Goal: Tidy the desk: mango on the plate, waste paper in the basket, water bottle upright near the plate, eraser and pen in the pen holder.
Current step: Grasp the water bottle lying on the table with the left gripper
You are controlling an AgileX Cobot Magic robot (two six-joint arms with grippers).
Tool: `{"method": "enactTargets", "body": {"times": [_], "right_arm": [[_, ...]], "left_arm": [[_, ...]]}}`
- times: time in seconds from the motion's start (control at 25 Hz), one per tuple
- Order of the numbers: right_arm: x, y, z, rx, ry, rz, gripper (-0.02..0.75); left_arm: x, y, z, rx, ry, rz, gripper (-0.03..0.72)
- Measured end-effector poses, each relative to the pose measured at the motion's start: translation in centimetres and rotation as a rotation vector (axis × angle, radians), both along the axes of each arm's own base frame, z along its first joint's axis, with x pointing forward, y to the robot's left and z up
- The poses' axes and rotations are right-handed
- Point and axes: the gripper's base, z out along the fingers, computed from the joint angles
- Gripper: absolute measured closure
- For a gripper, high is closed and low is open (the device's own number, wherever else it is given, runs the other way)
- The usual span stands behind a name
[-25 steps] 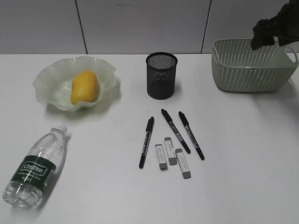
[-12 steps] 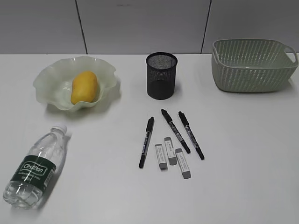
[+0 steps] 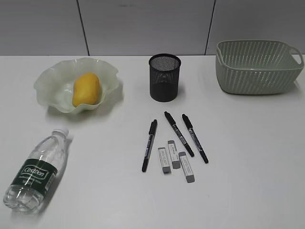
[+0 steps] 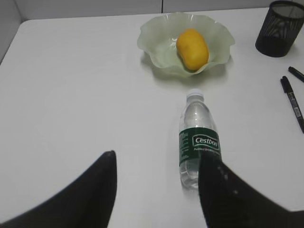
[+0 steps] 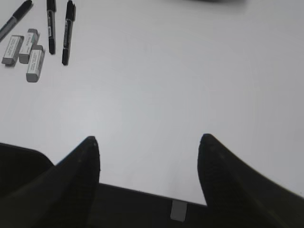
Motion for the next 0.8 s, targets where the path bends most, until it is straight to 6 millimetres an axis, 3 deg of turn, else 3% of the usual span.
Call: {"method": "enactTargets", "body": {"times": [0.32,0.52,0.64,0.8], "right_arm": [[-0.8,-0.3,-0.1,-0.004,-0.077,-0.009,0.227],[-0.8,-0.3,-0.1,-0.009,-0.079,-0.013,0.227],[-0.8,-0.3,-0.1,-0.008,-0.080,-0.013,0.231],[-0.8,-0.3,-0.1,-0.008,-0.079,-0.014,0.253]], "left_arm": [[5.1,-1.3,-0.6,0.063,0.296,-0.037,0.248],[11.9,-3.1,-1.2,0.062,0.499,-0.075,0.228],[17.1,-4.2,-3.6,0.078,0.683,-0.075,0.205],[22.3,-6.0,-6.3,0.086,0.813,-0.109,0.081]]}}
